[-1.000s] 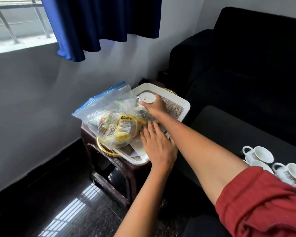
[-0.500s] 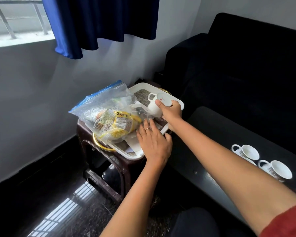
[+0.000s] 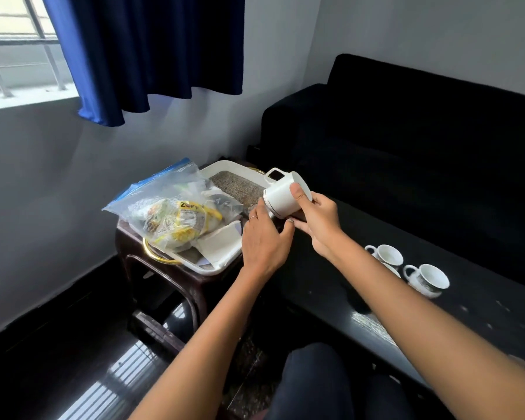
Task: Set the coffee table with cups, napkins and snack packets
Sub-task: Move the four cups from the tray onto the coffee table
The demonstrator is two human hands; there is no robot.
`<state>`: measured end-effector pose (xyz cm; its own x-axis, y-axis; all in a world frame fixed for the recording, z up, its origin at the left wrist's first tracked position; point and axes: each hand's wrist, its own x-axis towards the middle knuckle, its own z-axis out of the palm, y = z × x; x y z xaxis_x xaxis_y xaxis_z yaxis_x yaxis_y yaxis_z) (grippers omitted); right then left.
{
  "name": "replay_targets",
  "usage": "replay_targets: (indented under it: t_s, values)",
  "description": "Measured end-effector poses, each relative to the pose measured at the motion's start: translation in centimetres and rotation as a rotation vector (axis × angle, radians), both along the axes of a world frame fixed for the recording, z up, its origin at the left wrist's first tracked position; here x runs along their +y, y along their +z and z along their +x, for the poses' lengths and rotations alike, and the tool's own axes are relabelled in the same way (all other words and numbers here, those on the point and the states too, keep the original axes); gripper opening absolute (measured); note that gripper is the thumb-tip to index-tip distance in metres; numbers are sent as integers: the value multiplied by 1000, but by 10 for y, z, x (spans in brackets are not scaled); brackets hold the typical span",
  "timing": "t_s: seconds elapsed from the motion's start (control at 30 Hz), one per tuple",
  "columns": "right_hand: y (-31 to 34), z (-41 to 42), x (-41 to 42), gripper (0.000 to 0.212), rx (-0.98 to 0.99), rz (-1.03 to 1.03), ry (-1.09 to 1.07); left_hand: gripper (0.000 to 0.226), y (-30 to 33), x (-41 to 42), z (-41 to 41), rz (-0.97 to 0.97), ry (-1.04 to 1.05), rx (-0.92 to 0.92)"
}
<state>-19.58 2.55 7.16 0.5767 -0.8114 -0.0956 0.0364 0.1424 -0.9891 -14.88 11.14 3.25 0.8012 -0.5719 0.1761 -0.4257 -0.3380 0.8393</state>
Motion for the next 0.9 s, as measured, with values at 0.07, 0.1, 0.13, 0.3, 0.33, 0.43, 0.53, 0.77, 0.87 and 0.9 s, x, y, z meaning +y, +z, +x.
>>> replay_targets:
  t_s: [0.07,0.1,0.13,0.3,0.33,0.43,0.53,0.77,0.87,0.9]
  values:
    - [0,-19,1,25,-20,49,-14,70,4,0,-10,-80,-98,103]
    - [-1,-28,1,26,-35,75,-19,65,6,0,-14,-125,-144,161]
    - [-1,-37,2,26,-52,99,-21,58,8,-1,-20,-165,-189,212]
    - [-6,-76,0,40,-95,177,-52,50,19,-6,-45,-289,-354,378]
    - [-7,-83,-2,41,-96,184,-62,53,18,-8,-49,-300,-379,412]
    - [-9,-107,-10,42,-120,215,-99,70,17,-12,-62,-257,-388,450]
    - [-11,-127,-16,56,-125,249,-103,70,15,-19,-70,-196,-365,383]
    - [-24,-149,-24,59,-67,263,-89,54,4,-31,-85,-228,-429,341]
    - [-29,-153,-23,61,4,270,-61,51,0,-33,-85,-210,-368,332]
    - [-30,-153,-22,60,38,262,-73,52,-1,-33,-84,-198,-341,348]
